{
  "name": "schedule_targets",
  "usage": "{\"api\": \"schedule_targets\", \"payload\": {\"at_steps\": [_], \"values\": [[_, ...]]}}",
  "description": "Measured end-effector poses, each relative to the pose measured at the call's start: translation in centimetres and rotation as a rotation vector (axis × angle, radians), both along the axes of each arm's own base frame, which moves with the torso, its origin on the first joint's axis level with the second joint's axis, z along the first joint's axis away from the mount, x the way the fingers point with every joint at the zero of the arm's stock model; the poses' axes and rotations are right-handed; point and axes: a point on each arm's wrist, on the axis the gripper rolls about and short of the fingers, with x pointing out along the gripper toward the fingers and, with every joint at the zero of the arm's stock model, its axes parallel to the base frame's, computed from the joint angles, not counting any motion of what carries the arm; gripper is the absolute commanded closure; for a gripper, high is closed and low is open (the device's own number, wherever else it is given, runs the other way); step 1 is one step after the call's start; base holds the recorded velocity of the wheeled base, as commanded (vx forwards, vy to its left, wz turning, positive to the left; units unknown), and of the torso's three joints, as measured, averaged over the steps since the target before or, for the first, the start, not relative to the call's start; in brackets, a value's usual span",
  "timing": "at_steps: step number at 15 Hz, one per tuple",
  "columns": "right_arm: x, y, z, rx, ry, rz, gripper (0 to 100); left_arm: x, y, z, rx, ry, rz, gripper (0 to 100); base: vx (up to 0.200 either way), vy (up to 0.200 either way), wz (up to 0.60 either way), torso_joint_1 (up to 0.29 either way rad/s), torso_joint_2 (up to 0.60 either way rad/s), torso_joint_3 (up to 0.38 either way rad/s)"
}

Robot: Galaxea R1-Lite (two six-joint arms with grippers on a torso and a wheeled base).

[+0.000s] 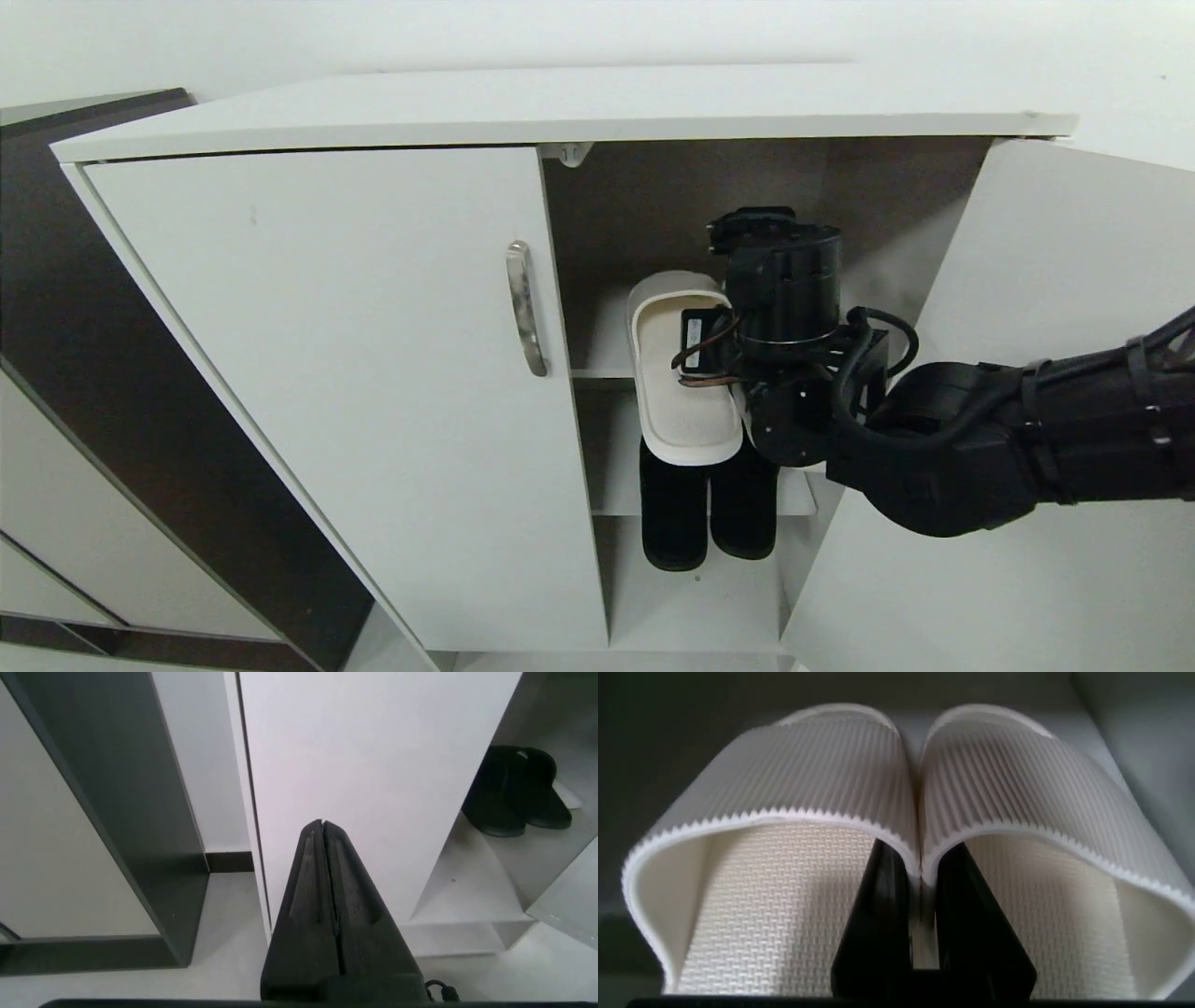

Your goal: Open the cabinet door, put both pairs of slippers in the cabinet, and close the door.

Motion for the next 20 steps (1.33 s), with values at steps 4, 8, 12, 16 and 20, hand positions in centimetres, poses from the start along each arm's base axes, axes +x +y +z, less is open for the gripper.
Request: {"api": "schedule_targets", "payload": {"at_steps": [4, 8, 12, 16, 20], "values": [[1.5, 0.3, 1.0, -0.019, -0.021, -0.018, 100, 0.0, 0.0, 0.0, 0.0, 0.0, -0.001, 100, 0.0, 0.0, 0.0, 0.0, 0.0, 0.0], [2.6, 0.1, 1.9, -0.046, 0.006, -0.026, 100, 0.0, 0.0, 0.0, 0.0, 0.0, 0.0, 100, 0.0, 0.0, 0.0, 0.0, 0.0, 0.0], [4.0, 0.2, 2.8, -0.027, -0.006, -0.025, 100, 0.0, 0.0, 0.0, 0.0, 0.0, -0.001, 100, 0.0, 0.0, 0.0, 0.0, 0.0, 0.0], [5.0, 0.5, 2.6, -0.02, -0.011, -0.023, 100, 0.0, 0.0, 0.0, 0.0, 0.0, 0.0, 100, 0.0, 0.0, 0.0, 0.0, 0.0, 0.0], [5.5, 0.8, 1.9, -0.029, -0.002, -0.028, 100, 0.0, 0.0, 0.0, 0.0, 0.0, -0.001, 100, 0.0, 0.0, 0.0, 0.0, 0.0, 0.0]]}}
